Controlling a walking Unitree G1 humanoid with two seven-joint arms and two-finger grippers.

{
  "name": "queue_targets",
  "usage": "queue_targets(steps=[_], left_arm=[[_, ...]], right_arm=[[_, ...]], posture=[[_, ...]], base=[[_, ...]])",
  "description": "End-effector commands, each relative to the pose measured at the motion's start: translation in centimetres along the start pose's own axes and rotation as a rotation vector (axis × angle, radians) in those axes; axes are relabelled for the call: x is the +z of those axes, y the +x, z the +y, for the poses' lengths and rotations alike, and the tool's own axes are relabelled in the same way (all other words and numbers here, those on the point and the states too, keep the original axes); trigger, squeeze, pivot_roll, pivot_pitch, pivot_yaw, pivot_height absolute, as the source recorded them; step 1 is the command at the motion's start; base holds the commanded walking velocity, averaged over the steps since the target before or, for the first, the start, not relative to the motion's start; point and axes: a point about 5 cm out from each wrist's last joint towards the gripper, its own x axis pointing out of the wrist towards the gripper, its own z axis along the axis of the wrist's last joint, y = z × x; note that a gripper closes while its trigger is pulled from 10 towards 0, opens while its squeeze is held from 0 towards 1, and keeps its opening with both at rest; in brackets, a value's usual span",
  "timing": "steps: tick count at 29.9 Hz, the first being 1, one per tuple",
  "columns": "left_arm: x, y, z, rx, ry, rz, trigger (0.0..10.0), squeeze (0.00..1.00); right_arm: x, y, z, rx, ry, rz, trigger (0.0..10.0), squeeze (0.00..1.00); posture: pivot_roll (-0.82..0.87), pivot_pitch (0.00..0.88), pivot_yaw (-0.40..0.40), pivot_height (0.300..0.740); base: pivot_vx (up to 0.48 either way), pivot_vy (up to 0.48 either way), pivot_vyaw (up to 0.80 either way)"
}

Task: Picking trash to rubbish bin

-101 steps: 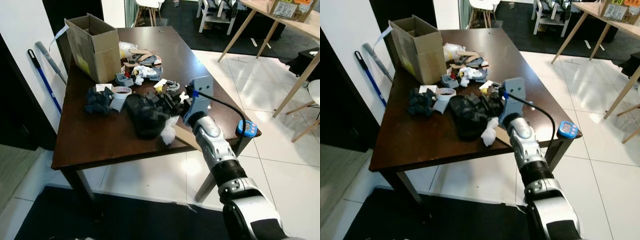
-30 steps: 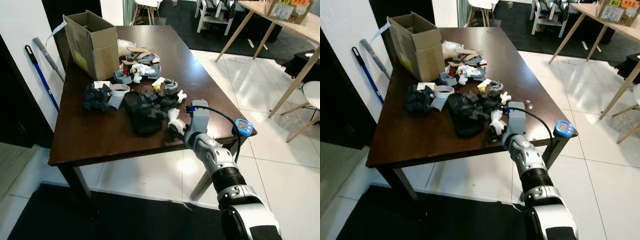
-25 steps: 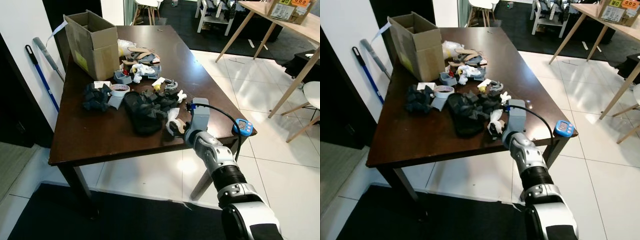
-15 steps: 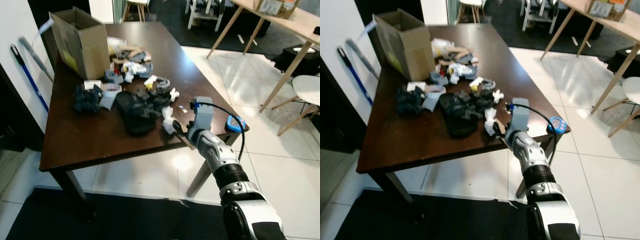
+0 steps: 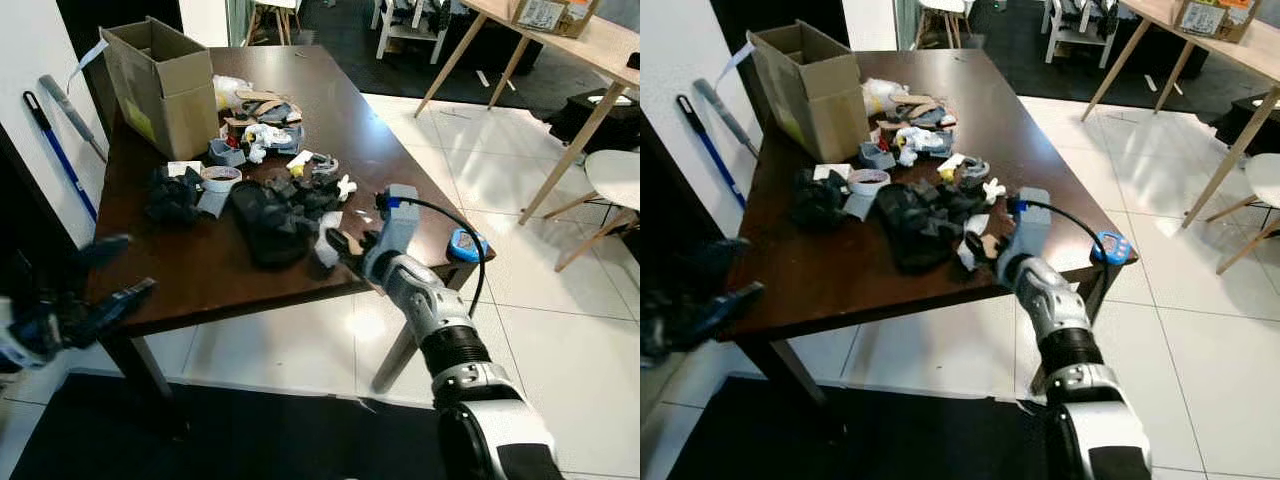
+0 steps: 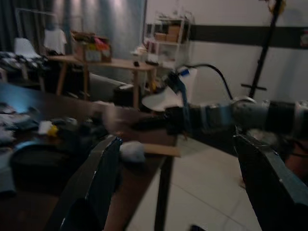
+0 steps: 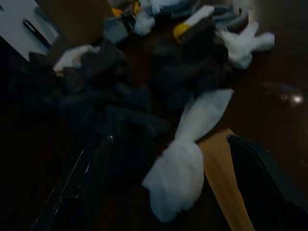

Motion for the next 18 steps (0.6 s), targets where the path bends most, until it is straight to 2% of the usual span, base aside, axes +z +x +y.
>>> queue_targets(steps=[1,5,9,10,13,18], left_arm=[[0.1,0.2,-0.5,-0.041,-0.010,0.063,10.0,0.00],[-0.9,0.6,-0.9,-0.057,-0.048,0.082,10.0,0.00],[-2.1,2.2,-1.9,-0.119,-0.097,0.093,10.0,0.00],[-2.1,2.2,-1.9,-0.119,-0.097,0.093,10.0,0.00],[-2.7,2.6,-2.1,-0.136,-0.093,0.167,10.0,0.00],[-3.1,2.5,-2.0,-0.137,-0.084,0.240,10.0,0.00]], right_arm=[[0.6,-0.1,-0.1,0.014,-0.002,-0.014,10.0,0.00],[0.7,-0.2,-0.2,0.016,-0.057,0.011,10.0,0.00],[0.2,0.1,-1.0,-0.065,-0.088,0.060,10.0,0.00],[0.2,0.1,-1.0,-0.065,-0.088,0.060,10.0,0.00],[-0.5,0.3,-0.9,-0.094,-0.080,0.097,10.0,0.00],[-0.4,0.7,-0.2,-0.073,-0.064,0.074,10.0,0.00]], posture=[[0.08,0.095,-0.068,0.740],[0.08,0.102,-0.069,0.740],[0.08,0.111,-0.069,0.740],[0.08,0.111,-0.069,0.740],[0.08,0.118,-0.066,0.740],[0.08,0.123,-0.060,0.740]], base=[[0.000,0.000,0.00],[0.000,0.000,0.00],[0.000,0.000,0.00],[0.000,0.000,0.00],[0.000,0.000,0.00],[0.000,0.000,0.00]])
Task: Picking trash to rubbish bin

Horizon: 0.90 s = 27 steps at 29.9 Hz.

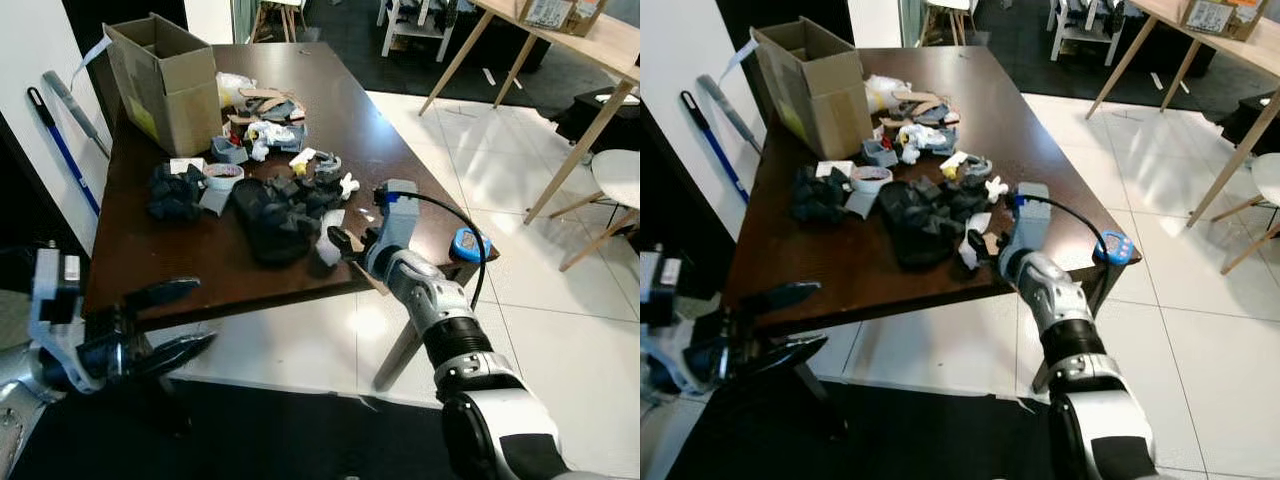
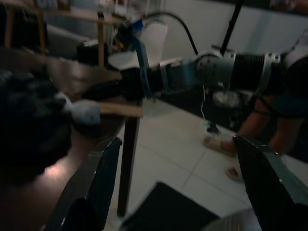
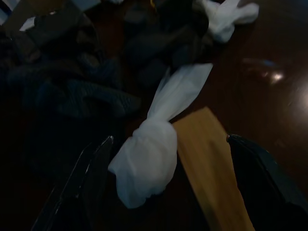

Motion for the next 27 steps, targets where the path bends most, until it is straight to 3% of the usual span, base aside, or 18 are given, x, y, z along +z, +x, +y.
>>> queue_targets(steps=[1,9,15,27], left_arm=[[0.2,-0.1,-0.1,-0.011,0.013,0.061,10.0,0.00],[0.5,0.0,-0.2,-0.004,0.018,0.058,10.0,0.00],[0.8,0.0,-0.7,-0.005,0.031,0.061,10.0,0.00],[1.1,-0.5,-2.1,0.003,0.025,0.055,10.0,0.00]], right_arm=[[0.4,0.2,0.5,0.020,0.005,-0.018,10.0,0.00],[-0.2,0.6,1.5,0.052,0.038,-0.013,10.0,0.00],[-1.3,0.8,0.5,-0.043,0.016,0.047,10.0,0.00],[-1.1,0.3,-0.4,-0.064,-0.008,-0.004,10.0,0.00]], posture=[[0.08,0.124,-0.060,0.740],[0.08,0.134,-0.059,0.740],[0.08,0.171,-0.069,0.740],[0.07,0.234,-0.098,0.740]], base=[[0.000,0.000,0.00],[0.000,0.000,0.00],[0.000,0.000,0.00],[0.000,0.000,0.00]])
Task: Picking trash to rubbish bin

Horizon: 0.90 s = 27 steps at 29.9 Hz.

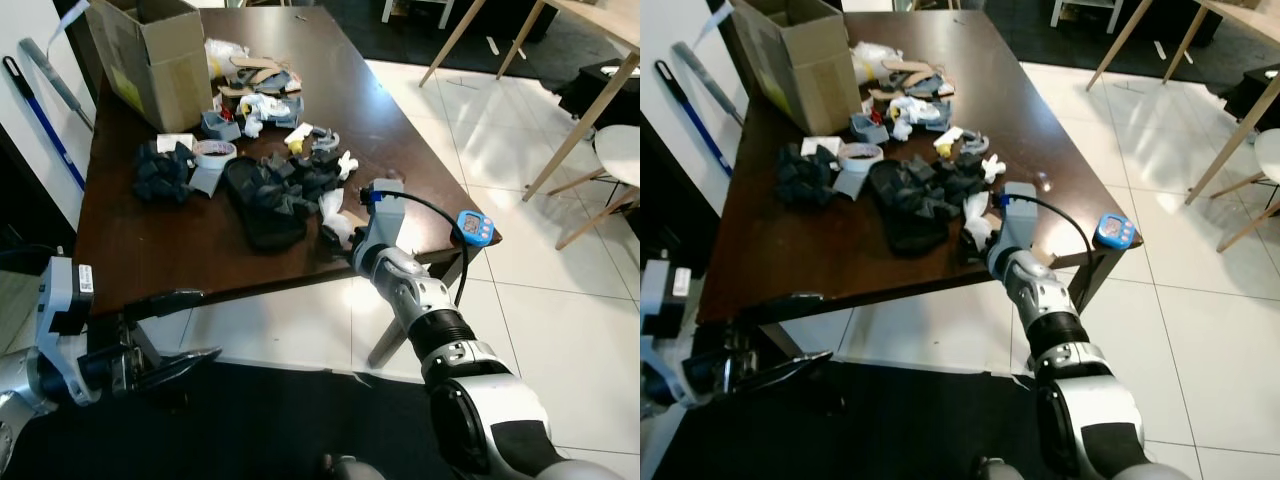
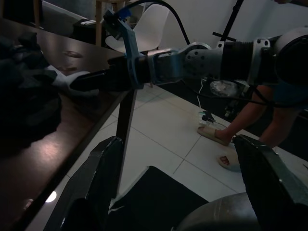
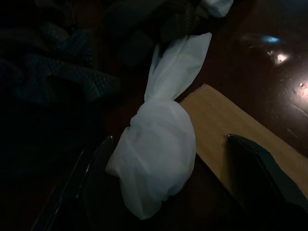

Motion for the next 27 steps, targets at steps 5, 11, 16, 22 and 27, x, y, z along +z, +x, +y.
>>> queue_targets(steps=[5,11,16,22,27], left_arm=[[0.4,-0.1,-0.5,-0.009,0.001,0.018,10.0,0.00],[0.8,0.0,-0.8,-0.015,0.004,0.018,10.0,0.00],[0.9,0.0,-0.8,-0.019,0.007,0.022,10.0,0.00],[1.1,0.2,-0.7,-0.030,0.014,0.018,10.0,0.00],[1.5,0.8,-0.4,-0.053,0.025,0.001,10.0,0.00]], right_arm=[[-2.0,-0.4,-1.1,-0.051,0.023,0.070,3.6,0.00],[-2.7,-0.4,-1.1,-0.055,0.024,0.111,0.0,0.00],[-2.7,-0.5,-1.1,-0.055,0.036,0.099,0.0,0.00],[-1.5,-0.5,-1.6,-0.078,0.064,0.018,0.0,0.00],[0.8,-0.8,-1.9,-0.073,0.122,-0.131,0.0,0.00]], posture=[[0.07,0.242,-0.101,0.740],[0.07,0.243,-0.102,0.740],[0.08,0.236,-0.097,0.740],[0.08,0.220,-0.087,0.740],[0.07,0.200,-0.075,0.740]], base=[[0.000,0.000,0.00],[0.000,0.000,0.00],[0.000,0.000,0.00],[0.000,0.000,0.00],[0.000,0.000,0.00]])
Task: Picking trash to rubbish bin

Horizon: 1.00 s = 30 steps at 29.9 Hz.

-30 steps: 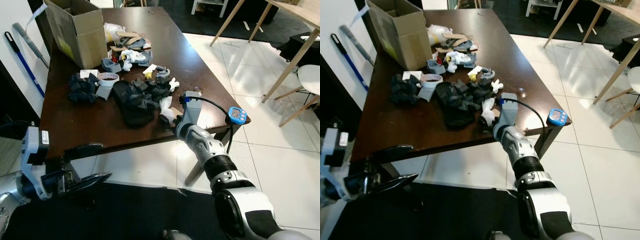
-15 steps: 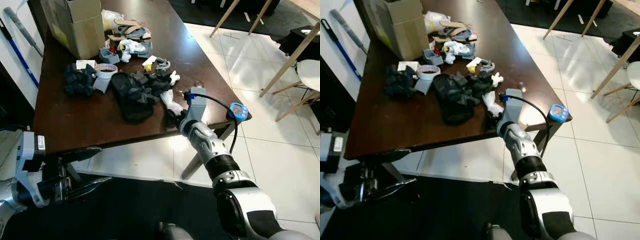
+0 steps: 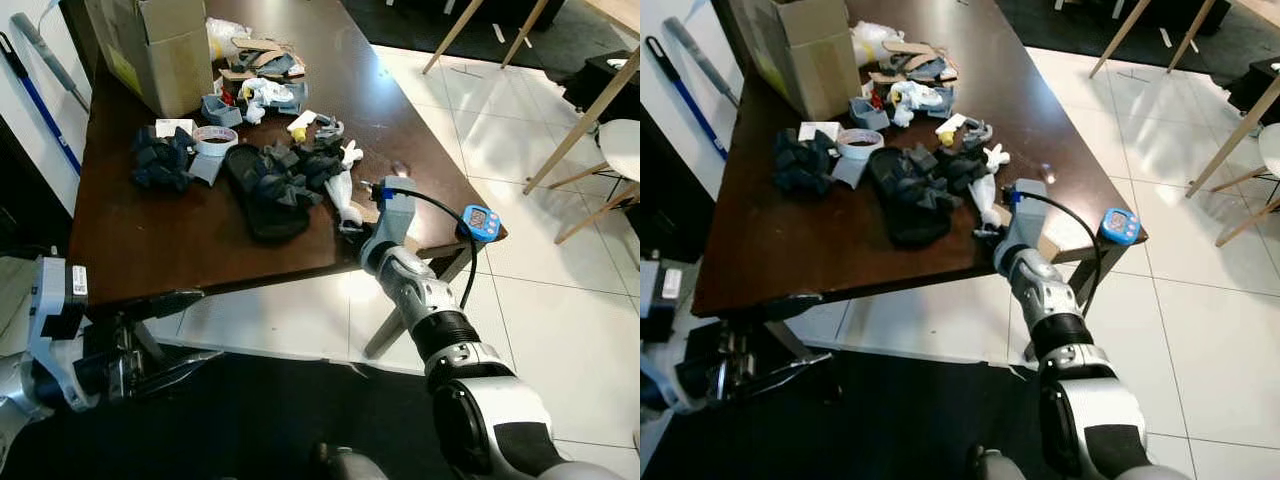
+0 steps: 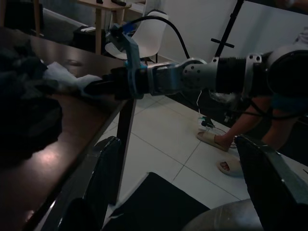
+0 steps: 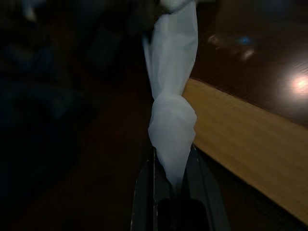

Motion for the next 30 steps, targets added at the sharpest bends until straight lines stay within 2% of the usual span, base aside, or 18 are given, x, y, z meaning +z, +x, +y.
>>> queue_targets(steps=[1,5,9,10,13,15,17,21,23,24,26,27,28,29,30], left_arm=[[0.1,0.1,-0.3,-0.033,-0.011,0.028,10.0,0.00],[0.1,0.5,0.1,-0.042,-0.004,0.026,10.0,0.00],[0.1,0.6,0.2,-0.043,-0.002,0.025,10.0,0.00],[0.1,0.8,0.4,-0.046,0.001,0.017,10.0,0.00],[0.1,0.9,0.5,-0.051,0.004,0.011,10.0,0.00],[0.2,1.4,0.9,-0.060,0.013,-0.003,10.0,0.00],[0.2,1.8,1.2,-0.061,0.022,-0.011,10.0,0.00],[0.2,2.2,1.5,-0.054,0.033,-0.012,10.0,0.00],[0.0,2.8,2.1,-0.015,0.058,-0.021,10.0,0.00],[0.0,2.8,2.1,-0.015,0.058,-0.021,10.0,0.00],[0.2,3.3,2.7,0.027,0.085,-0.046,10.0,0.00],[0.2,3.3,2.7,0.027,0.085,-0.046,10.0,0.00],[0.3,3.5,3.0,0.048,0.100,-0.056,10.0,0.00],[0.3,3.5,3.0,0.048,0.100,-0.056,10.0,0.00],[0.3,3.7,3.2,0.060,0.110,-0.060,10.0,0.00]], right_arm=[[0.3,-0.2,-0.4,-0.009,0.027,-0.032,0.0,0.00],[2.6,-0.6,0.4,0.059,0.065,-0.169,0.0,0.00],[3.4,-0.8,0.6,0.078,0.068,-0.211,0.0,0.00],[4.5,-1.0,1.1,0.111,0.071,-0.266,0.0,0.00],[5.6,-1.3,1.5,0.145,0.074,-0.317,0.0,0.00],[7.3,-1.8,2.5,0.220,0.088,-0.384,0.0,0.00],[8.0,-2.0,3.0,0.256,0.093,-0.410,0.0,0.00],[8.7,-2.1,2.9,0.253,0.077,-0.430,0.0,0.00],[10.0,-2.3,0.4,0.113,0.019,-0.471,0.0,0.00],[10.0,-2.3,0.4,0.113,0.019,-0.471,0.0,0.00],[11.5,-3.1,-2.5,-0.021,-0.008,-0.523,0.0,0.00],[11.5,-3.1,-2.5,-0.021,-0.008,-0.523,0.0,0.00],[12.2,-3.7,-3.8,-0.069,-0.014,-0.544,0.0,0.00],[12.2,-3.7,-3.8,-0.069,-0.014,-0.544,0.0,0.00],[12.6,-4.0,-4.6,-0.094,-0.017,-0.556,0.0,0.00]], posture=[[0.07,0.200,-0.075,0.740],[0.07,0.185,-0.065,0.740],[0.06,0.179,-0.061,0.740],[0.06,0.172,-0.057,0.740],[0.06,0.165,-0.055,0.740],[0.05,0.152,-0.052,0.740],[0.05,0.141,-0.051,0.740],[0.05,0.137,-0.050,0.740],[0.05,0.132,-0.052,0.740],[0.05,0.132,-0.052,0.740],[0.04,0.130,-0.050,0.740],[0.04,0.130,-0.050,0.740],[0.04,0.130,-0.051,0.740],[0.04,0.130,-0.051,0.740],[0.04,0.130,-0.051,0.740]], base=[[0.000,0.000,0.00],[0.000,0.000,0.00],[0.000,0.000,0.00],[0.000,0.000,0.00],[0.000,0.000,0.00],[0.000,0.000,0.00],[0.000,0.000,0.00],[0.000,0.000,0.00],[0.000,0.000,0.00],[0.000,0.000,0.00],[0.000,0.000,0.00],[0.000,0.000,0.00],[0.000,0.000,0.00],[0.000,0.000,0.00],[0.000,0.000,0.00]])
